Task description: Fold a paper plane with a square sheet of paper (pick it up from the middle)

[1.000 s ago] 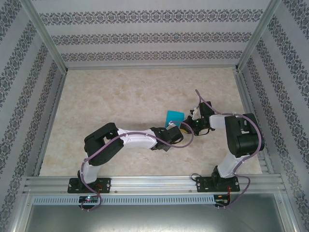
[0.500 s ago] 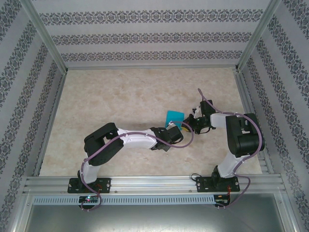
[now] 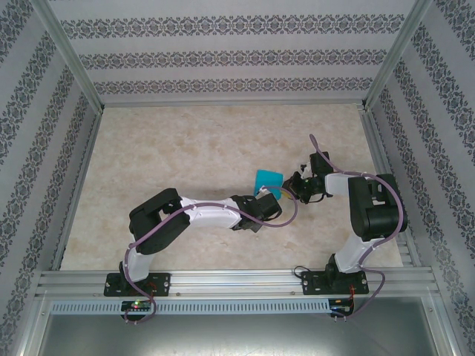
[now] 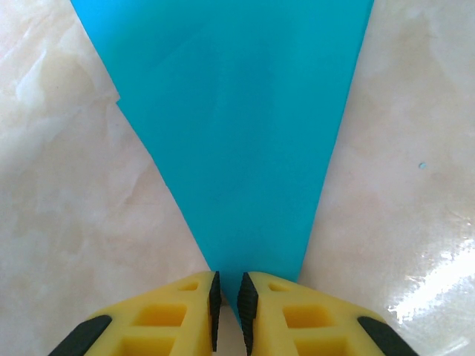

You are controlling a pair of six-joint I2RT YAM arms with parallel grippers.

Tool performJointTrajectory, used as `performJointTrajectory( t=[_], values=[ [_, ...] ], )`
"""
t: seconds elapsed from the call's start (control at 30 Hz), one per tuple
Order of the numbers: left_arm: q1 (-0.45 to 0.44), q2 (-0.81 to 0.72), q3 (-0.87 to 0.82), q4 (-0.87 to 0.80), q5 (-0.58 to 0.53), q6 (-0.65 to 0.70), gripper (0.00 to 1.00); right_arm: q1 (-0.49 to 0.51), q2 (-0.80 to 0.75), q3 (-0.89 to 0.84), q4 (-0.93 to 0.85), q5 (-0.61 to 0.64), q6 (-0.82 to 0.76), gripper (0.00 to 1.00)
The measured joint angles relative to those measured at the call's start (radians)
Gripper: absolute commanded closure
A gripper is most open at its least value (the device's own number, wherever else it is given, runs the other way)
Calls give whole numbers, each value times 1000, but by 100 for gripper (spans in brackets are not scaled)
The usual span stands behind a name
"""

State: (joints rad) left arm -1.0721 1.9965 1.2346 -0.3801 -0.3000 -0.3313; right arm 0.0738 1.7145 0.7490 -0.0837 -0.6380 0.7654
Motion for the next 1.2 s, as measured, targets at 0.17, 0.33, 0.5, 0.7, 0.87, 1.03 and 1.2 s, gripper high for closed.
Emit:
performJointTrajectory(
  t=[0.17, 0.33, 0.5, 0.7, 0.87, 1.03, 1.2],
  values=[
    [0, 3, 11, -9, 3, 10, 77, 0, -1, 2, 6, 10, 7, 92],
    [3, 7, 34, -32, 7, 14, 74, -24, -64, 14, -23, 79, -14, 89],
    [7, 6, 55, -70, 37, 14, 69, -32, -151, 37, -57, 87, -48, 84],
    [7, -12, 75, -142, 134, 14, 60, -30, -166, 41, -107, 58, -92, 80],
    [9, -24, 82, -197, 203, 14, 55, -30, -166, 38, -138, 41, -121, 78],
    [21, -50, 83, -246, 253, 14, 51, -28, -178, 21, -154, 20, -138, 76],
    [42, -140, 83, -257, 306, 13, 50, -10, -201, 0, -154, -2, -142, 74]
  ],
)
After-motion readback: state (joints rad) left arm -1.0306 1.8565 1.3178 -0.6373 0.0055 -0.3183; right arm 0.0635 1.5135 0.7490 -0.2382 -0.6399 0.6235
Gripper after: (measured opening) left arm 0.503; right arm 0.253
